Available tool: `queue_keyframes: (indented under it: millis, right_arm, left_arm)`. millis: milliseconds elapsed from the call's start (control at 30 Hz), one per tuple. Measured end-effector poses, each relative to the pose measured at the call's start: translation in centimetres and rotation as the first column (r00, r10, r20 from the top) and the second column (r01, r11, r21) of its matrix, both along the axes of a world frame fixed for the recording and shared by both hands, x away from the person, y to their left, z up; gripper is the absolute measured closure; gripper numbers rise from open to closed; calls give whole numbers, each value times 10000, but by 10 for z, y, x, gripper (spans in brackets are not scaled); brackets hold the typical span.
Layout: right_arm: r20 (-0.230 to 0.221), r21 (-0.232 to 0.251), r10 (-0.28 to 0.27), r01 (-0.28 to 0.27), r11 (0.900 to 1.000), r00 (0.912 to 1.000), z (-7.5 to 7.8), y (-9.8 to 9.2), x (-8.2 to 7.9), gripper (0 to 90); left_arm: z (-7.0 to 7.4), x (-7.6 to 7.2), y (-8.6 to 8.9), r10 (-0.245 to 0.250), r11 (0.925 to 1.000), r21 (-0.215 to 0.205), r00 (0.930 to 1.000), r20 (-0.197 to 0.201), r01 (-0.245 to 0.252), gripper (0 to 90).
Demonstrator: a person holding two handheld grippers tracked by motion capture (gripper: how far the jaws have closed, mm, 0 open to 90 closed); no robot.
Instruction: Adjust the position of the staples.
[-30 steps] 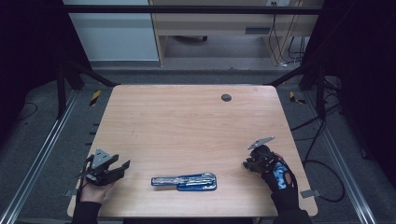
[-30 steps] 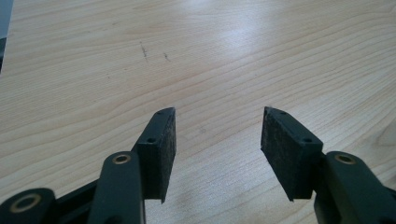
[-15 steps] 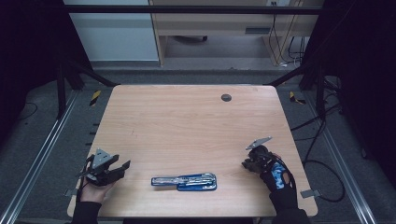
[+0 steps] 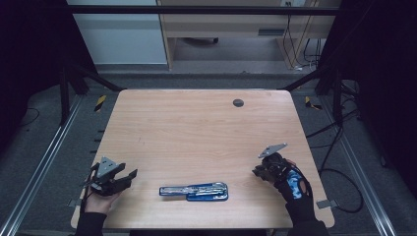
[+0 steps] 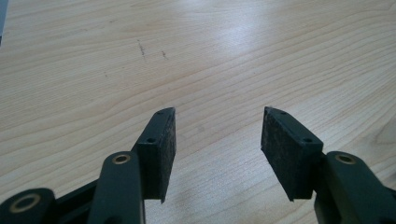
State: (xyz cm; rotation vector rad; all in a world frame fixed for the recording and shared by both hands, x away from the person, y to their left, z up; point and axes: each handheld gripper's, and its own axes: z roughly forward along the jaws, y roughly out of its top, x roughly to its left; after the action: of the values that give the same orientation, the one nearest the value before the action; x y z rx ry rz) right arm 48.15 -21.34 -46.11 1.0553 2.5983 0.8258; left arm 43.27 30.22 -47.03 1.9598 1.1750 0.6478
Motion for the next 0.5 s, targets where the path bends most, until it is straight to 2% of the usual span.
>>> queue_keyframes:
  millis: [200, 267, 300, 333, 500]
  right_arm:
    - [193, 275, 788, -793, 9965, 9967, 12, 6, -4, 776]
    - [179, 331, 797, -803, 9962, 9967, 13, 8, -4, 777]
    - [243, 260, 1095, -1102, 9936, 9937, 17, 11, -4, 777]
    - [115, 364, 1062, -1066, 9936, 9943, 18, 13, -5, 777]
    - [180, 400, 1743, -1749, 9838, 9845, 22, 18, -5, 776]
  left_arm:
    - [0, 0, 0, -21, 10000, -12, 10000, 5, 21, 448]
    - [0, 0, 0, -40, 10000, 32, 10000, -5, 41, 447]
    - [0, 0, -1, -39, 10000, 20, 10000, 3, 39, 447]
    - [0, 0, -1, -28, 10000, 23, 10000, 11, 28, 448]
    - [-1, 0, -2, -69, 9999, 93, 10000, -12, 69, 447]
